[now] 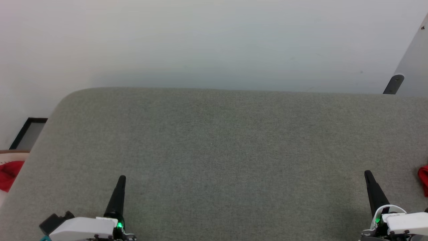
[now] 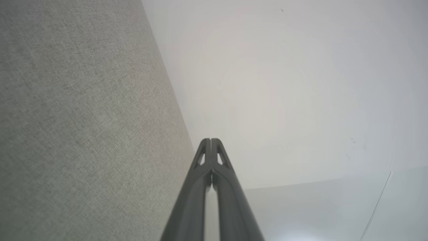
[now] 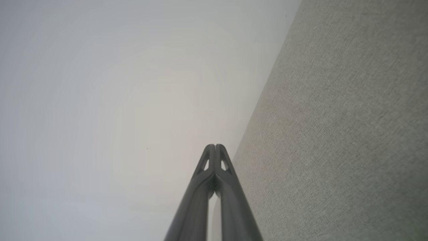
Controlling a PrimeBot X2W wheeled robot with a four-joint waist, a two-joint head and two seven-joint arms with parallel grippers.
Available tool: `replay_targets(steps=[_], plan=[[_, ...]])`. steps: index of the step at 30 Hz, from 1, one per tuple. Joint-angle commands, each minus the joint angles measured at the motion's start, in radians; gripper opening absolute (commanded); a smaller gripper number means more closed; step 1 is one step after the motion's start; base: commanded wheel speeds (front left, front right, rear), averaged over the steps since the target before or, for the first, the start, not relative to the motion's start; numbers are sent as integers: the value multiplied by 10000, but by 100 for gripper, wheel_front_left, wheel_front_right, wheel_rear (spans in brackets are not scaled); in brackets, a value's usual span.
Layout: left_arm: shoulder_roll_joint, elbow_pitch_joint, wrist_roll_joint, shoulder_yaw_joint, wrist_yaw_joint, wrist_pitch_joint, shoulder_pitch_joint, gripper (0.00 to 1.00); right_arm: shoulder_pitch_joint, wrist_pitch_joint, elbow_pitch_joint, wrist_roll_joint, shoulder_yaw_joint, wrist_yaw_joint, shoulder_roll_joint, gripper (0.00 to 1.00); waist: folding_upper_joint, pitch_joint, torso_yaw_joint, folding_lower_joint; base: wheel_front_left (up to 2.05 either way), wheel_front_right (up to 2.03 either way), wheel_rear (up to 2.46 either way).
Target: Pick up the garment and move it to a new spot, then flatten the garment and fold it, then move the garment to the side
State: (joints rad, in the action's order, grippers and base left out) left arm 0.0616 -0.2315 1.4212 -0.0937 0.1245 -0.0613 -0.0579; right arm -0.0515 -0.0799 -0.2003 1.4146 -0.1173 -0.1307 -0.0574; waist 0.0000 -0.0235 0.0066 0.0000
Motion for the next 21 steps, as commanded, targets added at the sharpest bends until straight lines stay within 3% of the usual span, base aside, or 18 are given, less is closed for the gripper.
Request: replay_targets(steps=[1,21], plan=[[-8,24,131,-32,74,-39,-153,0,-165,-34,-10,161,24,-2,12,0,0,7,-2,0,0,0,0],[-98,-108,1471,-181,79,-427,-463,0,-505,-285,-355,1531,41,-1,71,0,0,190,-48,0,0,0,0]])
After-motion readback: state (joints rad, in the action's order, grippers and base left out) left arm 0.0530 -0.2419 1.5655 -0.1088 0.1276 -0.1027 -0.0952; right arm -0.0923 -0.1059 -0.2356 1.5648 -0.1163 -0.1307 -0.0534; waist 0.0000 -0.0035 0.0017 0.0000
